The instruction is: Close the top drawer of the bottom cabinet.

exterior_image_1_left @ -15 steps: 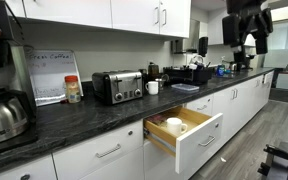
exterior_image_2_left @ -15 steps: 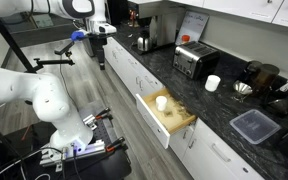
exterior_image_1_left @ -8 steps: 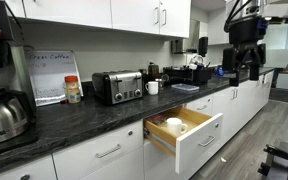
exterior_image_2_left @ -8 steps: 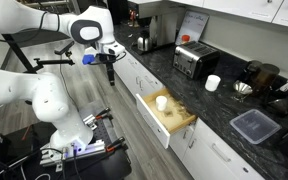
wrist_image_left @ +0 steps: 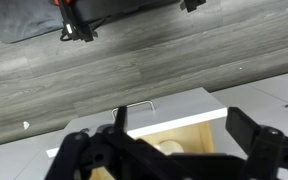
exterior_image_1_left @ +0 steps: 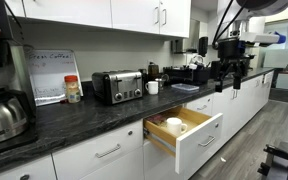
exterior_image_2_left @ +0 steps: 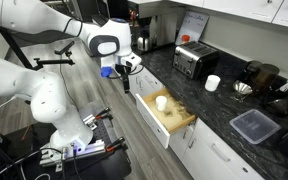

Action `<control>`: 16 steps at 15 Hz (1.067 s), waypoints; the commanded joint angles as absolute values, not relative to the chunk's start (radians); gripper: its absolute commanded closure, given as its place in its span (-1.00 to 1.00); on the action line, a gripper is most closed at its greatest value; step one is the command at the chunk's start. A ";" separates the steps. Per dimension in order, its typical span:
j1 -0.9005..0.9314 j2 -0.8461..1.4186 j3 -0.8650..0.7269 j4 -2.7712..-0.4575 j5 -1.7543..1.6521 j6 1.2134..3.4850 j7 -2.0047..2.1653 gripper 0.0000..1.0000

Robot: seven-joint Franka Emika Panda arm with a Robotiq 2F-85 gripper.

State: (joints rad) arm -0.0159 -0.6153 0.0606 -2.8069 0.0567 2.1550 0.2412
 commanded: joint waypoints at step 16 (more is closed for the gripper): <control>-0.028 -0.373 -0.025 -2.795 0.081 2.380 0.154 -1.00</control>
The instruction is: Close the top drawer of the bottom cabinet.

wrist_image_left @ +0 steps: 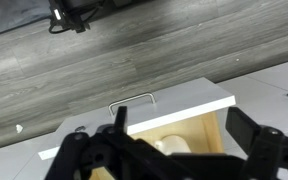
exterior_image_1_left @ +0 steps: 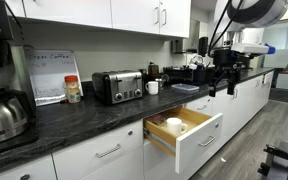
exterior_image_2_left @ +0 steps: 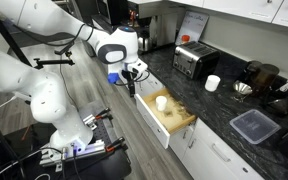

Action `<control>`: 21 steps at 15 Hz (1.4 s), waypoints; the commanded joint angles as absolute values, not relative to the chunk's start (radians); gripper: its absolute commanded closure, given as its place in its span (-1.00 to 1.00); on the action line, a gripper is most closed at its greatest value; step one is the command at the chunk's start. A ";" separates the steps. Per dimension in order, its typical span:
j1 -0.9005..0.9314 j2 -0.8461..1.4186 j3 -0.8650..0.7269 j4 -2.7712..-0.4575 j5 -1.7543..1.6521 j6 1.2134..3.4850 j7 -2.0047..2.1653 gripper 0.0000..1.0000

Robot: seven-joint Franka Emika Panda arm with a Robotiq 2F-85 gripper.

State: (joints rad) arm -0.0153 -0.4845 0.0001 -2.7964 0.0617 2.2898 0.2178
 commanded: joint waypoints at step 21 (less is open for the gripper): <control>-0.089 0.295 -0.013 -2.756 0.120 2.967 -0.202 -1.00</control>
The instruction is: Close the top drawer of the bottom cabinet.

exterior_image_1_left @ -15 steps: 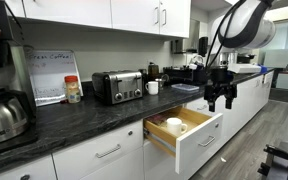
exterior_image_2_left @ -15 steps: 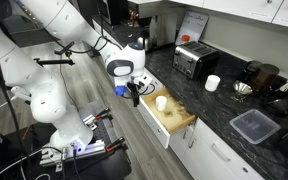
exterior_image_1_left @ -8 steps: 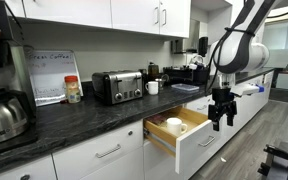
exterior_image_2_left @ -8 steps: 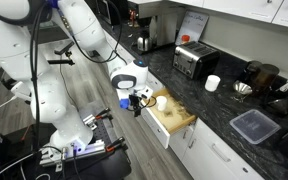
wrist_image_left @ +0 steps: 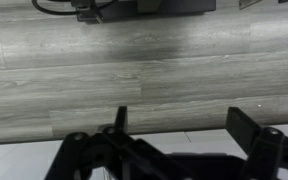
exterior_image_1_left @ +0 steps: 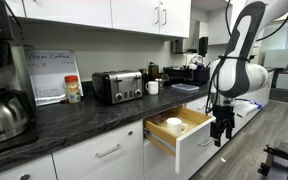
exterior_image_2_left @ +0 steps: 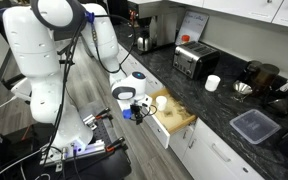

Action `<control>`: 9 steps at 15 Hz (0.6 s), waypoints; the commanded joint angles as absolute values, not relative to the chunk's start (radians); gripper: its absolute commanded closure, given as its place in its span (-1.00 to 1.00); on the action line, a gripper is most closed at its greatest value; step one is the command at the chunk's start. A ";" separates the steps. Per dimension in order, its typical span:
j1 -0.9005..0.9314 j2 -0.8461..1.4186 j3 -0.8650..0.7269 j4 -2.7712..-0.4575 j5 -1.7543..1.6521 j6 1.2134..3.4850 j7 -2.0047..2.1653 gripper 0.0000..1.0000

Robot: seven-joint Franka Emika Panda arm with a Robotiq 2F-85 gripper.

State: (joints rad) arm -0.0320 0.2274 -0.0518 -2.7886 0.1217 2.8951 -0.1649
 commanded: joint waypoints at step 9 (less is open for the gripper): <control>-0.188 0.397 0.026 -2.622 0.082 3.014 -0.209 -1.00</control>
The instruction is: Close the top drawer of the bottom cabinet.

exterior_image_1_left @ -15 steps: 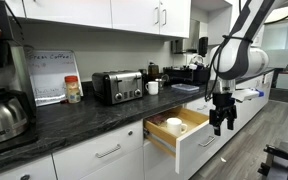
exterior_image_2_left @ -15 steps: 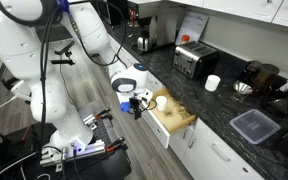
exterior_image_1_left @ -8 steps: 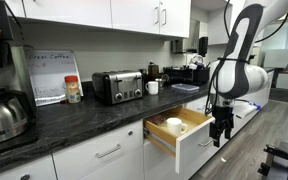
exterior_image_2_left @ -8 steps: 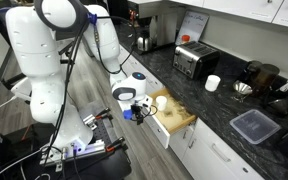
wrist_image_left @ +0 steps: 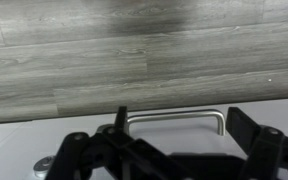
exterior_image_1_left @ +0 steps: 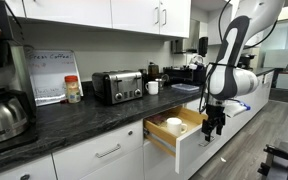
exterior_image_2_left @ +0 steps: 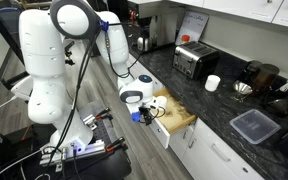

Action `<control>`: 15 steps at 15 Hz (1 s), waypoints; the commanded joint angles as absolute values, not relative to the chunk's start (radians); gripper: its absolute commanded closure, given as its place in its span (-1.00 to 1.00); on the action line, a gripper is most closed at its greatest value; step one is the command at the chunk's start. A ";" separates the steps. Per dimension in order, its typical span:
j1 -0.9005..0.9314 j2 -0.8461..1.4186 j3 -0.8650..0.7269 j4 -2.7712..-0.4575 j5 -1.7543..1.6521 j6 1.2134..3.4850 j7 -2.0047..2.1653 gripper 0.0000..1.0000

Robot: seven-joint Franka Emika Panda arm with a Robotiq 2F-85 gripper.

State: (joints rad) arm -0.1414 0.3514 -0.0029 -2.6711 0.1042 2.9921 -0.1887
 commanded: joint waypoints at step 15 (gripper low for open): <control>-0.188 0.525 0.035 -2.453 0.001 3.125 -0.187 -1.00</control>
State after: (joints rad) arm -0.1648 0.4789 0.0237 -2.5094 0.0290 3.0974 -0.1910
